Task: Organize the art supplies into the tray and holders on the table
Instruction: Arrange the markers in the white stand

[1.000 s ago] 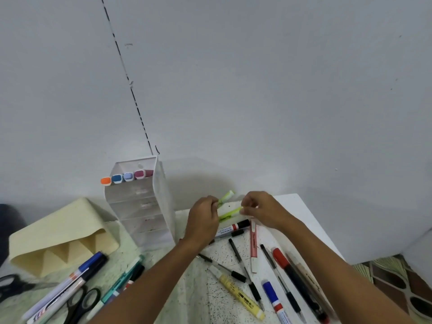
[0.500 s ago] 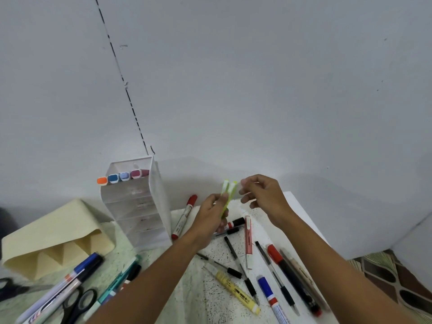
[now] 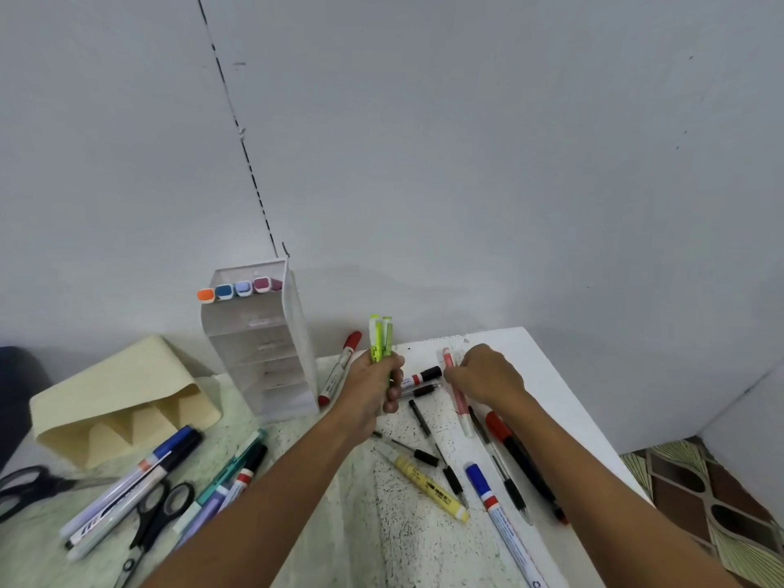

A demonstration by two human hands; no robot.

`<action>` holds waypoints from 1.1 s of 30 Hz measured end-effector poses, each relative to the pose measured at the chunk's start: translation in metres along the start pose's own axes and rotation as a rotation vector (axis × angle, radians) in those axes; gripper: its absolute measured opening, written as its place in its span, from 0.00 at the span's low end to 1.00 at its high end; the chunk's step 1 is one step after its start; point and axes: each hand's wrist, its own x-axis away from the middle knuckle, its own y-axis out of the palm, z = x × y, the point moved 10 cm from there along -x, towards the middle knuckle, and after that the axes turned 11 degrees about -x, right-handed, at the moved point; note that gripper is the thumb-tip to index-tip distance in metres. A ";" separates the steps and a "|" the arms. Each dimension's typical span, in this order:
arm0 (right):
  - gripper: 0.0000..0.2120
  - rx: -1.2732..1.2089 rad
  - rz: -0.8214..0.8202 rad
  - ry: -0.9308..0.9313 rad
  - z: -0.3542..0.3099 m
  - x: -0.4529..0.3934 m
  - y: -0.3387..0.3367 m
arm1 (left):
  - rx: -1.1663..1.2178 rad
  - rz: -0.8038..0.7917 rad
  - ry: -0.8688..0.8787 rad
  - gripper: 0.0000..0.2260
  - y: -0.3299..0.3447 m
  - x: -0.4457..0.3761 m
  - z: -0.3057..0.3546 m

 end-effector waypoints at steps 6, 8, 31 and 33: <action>0.07 -0.569 -0.131 -0.234 -0.042 0.036 0.002 | 0.088 -0.028 -0.009 0.07 0.012 0.019 -0.002; 0.06 -0.580 -0.153 -0.280 -0.052 0.048 0.008 | 0.121 -0.046 -0.002 0.06 0.017 0.024 -0.001; 0.03 0.013 -0.564 -0.211 -0.050 0.120 0.043 | -0.089 0.025 0.022 0.10 -0.049 0.085 -0.023; 0.05 -0.170 -0.551 -0.229 -0.064 0.119 0.034 | -0.141 -0.013 0.085 0.14 -0.053 0.093 -0.017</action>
